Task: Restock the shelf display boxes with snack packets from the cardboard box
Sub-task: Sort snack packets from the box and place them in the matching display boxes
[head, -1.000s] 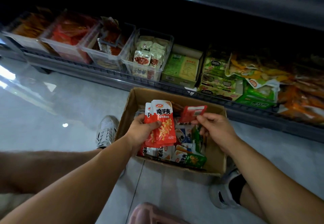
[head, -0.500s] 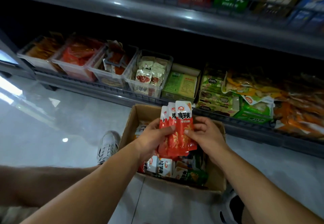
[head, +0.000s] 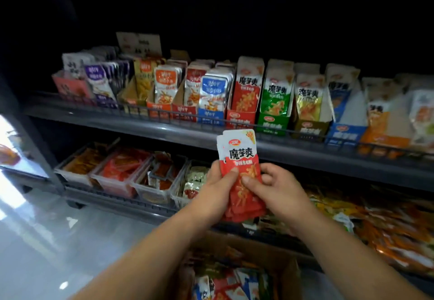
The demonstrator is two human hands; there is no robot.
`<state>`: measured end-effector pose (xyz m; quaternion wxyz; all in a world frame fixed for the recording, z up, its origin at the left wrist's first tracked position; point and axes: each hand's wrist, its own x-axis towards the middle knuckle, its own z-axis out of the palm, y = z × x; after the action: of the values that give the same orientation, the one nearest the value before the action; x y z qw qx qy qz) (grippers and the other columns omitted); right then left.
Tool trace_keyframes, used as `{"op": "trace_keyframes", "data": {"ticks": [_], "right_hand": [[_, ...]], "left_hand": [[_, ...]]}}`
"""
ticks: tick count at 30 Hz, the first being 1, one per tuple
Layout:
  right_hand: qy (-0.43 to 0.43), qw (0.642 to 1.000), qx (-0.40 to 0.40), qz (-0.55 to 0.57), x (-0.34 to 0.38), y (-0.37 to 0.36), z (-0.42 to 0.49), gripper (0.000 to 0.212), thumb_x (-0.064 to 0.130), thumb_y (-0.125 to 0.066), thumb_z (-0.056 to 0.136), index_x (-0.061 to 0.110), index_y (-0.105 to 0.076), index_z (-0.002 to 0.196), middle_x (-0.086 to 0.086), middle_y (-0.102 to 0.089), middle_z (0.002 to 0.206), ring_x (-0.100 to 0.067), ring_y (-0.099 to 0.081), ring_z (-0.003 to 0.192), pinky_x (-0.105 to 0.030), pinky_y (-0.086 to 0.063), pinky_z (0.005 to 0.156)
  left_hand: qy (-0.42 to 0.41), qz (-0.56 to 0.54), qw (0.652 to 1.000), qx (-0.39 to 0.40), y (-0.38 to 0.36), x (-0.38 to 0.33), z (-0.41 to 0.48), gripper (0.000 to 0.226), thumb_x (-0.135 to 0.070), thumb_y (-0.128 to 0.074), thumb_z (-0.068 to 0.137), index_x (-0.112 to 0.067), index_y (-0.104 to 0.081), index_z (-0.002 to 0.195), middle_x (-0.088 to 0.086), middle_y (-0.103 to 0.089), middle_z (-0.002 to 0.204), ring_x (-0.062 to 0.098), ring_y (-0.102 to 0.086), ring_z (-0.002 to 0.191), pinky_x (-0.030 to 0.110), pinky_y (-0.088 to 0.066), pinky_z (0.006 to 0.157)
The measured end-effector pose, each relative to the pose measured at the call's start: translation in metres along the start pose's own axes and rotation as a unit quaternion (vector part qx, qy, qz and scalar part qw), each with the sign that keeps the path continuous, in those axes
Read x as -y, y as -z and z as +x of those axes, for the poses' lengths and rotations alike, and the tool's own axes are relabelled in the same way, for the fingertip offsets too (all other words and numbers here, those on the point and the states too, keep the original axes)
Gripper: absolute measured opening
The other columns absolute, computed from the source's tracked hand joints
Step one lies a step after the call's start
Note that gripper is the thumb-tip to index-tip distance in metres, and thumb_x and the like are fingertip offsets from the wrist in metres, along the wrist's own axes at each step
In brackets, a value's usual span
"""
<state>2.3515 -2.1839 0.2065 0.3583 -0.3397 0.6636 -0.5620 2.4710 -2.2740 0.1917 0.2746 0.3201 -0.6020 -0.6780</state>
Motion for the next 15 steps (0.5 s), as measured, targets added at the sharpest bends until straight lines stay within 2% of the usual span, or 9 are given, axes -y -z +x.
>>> {"op": "trace_keyframes", "data": {"ticks": [2,5,8,11,13,15], "right_hand": [[0.046,0.998,-0.015,-0.035,0.032,0.004,0.011,0.025,0.015,-0.074,0.089,0.016,-0.067,0.113,0.0,-0.078,0.095,-0.017,-0.076,0.086,-0.04,-0.062,0.079],[0.125,0.986,-0.054,-0.092,0.076,0.011,0.036,0.032,0.018,-0.079,0.085,0.019,-0.067,0.115,0.002,-0.077,0.099,-0.012,-0.074,0.088,-0.037,-0.061,0.08],[0.181,0.974,-0.081,-0.112,0.112,0.019,0.069,0.034,0.019,-0.08,0.084,0.022,-0.065,0.116,0.002,-0.075,0.102,-0.014,-0.073,0.091,-0.039,-0.061,0.082],[0.195,0.968,-0.089,-0.13,0.137,0.026,0.099,0.041,0.022,-0.078,0.086,0.019,-0.061,0.124,-0.001,-0.073,0.111,-0.017,-0.071,0.098,-0.039,-0.06,0.084],[0.2,0.965,-0.098,-0.14,0.145,0.029,0.116,0.044,0.023,-0.077,0.087,0.017,-0.059,0.126,-0.002,-0.072,0.112,-0.019,-0.07,0.099,-0.038,-0.06,0.083],[0.204,0.958,-0.111,-0.167,0.148,0.031,0.132,0.04,0.023,-0.075,0.089,0.016,-0.057,0.125,-0.003,-0.071,0.111,-0.02,-0.07,0.097,-0.033,-0.059,0.077]], "left_hand": [[-0.038,0.039,0.998,0.009,0.001,-0.032,0.014,0.044,-0.061,-0.059,0.075,-0.043,-0.052,0.114,0.005,-0.059,0.135,0.023,-0.061,0.124,0.052,-0.048,0.109],[-0.077,0.115,0.99,0.02,0.001,-0.09,0.04,0.034,-0.048,-0.052,0.089,-0.035,-0.042,0.119,0.003,-0.058,0.135,0.025,-0.058,0.126,0.052,-0.046,0.11],[-0.134,0.197,0.971,0.018,0.002,-0.137,0.069,0.055,-0.056,-0.054,0.085,-0.03,-0.043,0.132,0.002,-0.058,0.137,0.025,-0.058,0.127,0.052,-0.047,0.109],[-0.165,0.249,0.954,0.005,0.004,-0.168,0.094,0.042,-0.036,-0.055,0.104,-0.021,-0.047,0.142,-0.004,-0.06,0.127,0.021,-0.062,0.119,0.043,-0.053,0.102],[-0.202,0.294,0.933,-0.041,0.003,-0.177,0.106,0.038,-0.032,-0.058,0.104,-0.018,-0.052,0.139,-0.003,-0.062,0.12,0.018,-0.063,0.11,0.037,-0.055,0.091],[-0.228,0.313,0.919,-0.079,0.003,-0.176,0.116,0.041,-0.03,-0.062,0.102,-0.018,-0.053,0.139,0.001,-0.064,0.126,0.02,-0.062,0.112,0.037,-0.054,0.092]]}}
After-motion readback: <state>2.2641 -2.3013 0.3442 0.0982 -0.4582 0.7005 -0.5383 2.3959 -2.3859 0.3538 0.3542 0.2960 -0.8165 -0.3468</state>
